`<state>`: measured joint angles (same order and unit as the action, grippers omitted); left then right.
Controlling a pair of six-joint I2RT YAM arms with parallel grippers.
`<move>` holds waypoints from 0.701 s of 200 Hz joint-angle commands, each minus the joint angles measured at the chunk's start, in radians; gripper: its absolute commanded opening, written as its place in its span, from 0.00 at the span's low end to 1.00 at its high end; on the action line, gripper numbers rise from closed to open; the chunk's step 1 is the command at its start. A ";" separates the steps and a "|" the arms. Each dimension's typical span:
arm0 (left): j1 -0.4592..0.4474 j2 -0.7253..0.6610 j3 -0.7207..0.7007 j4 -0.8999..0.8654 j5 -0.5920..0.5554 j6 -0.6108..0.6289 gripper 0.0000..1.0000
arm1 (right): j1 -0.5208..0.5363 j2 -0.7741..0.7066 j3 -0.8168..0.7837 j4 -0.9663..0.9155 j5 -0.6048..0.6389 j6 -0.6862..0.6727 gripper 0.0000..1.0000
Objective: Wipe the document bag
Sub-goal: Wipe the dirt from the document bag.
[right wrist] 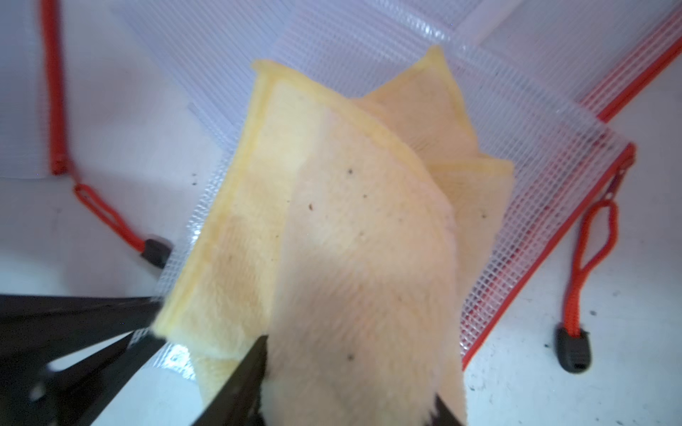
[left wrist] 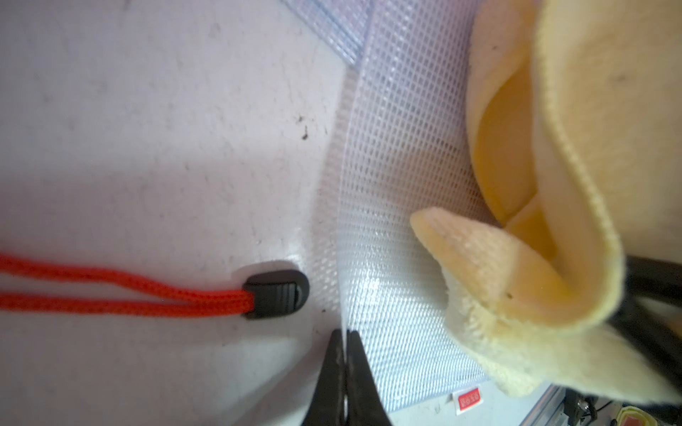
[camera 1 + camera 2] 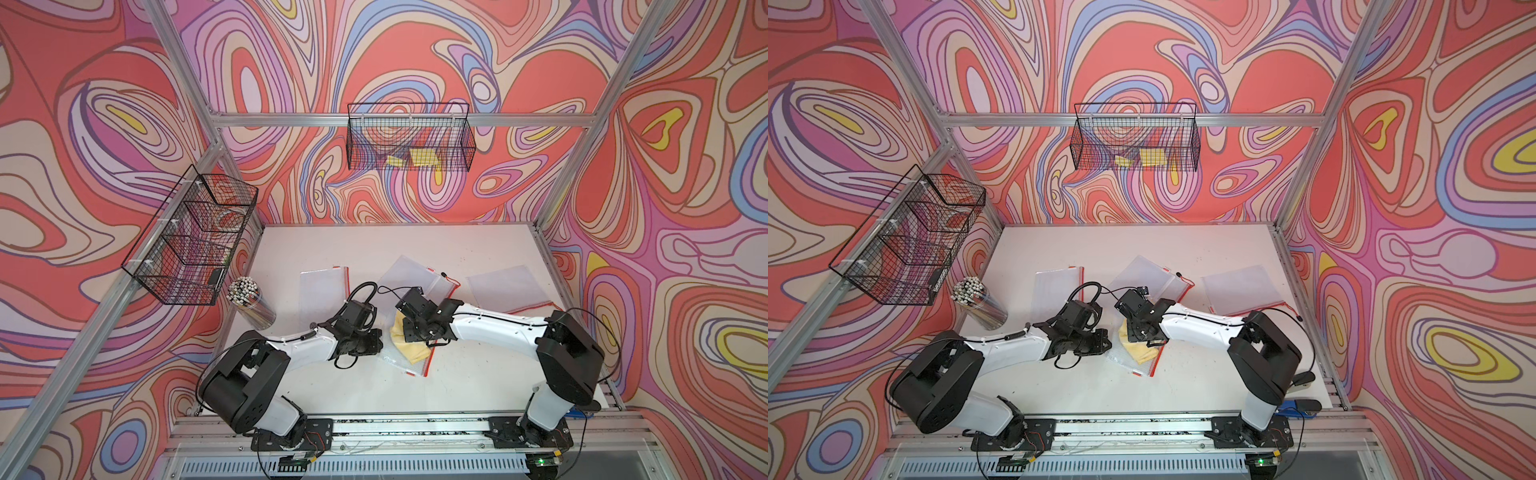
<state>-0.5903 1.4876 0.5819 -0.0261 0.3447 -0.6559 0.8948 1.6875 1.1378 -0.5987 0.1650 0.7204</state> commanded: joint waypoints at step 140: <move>0.001 0.002 0.006 -0.053 -0.033 0.005 0.00 | 0.122 0.167 -0.042 0.100 -0.075 0.070 0.13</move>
<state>-0.5903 1.4876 0.5823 -0.0273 0.3428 -0.6556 1.0138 1.8099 1.1236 -0.5327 0.1295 0.7700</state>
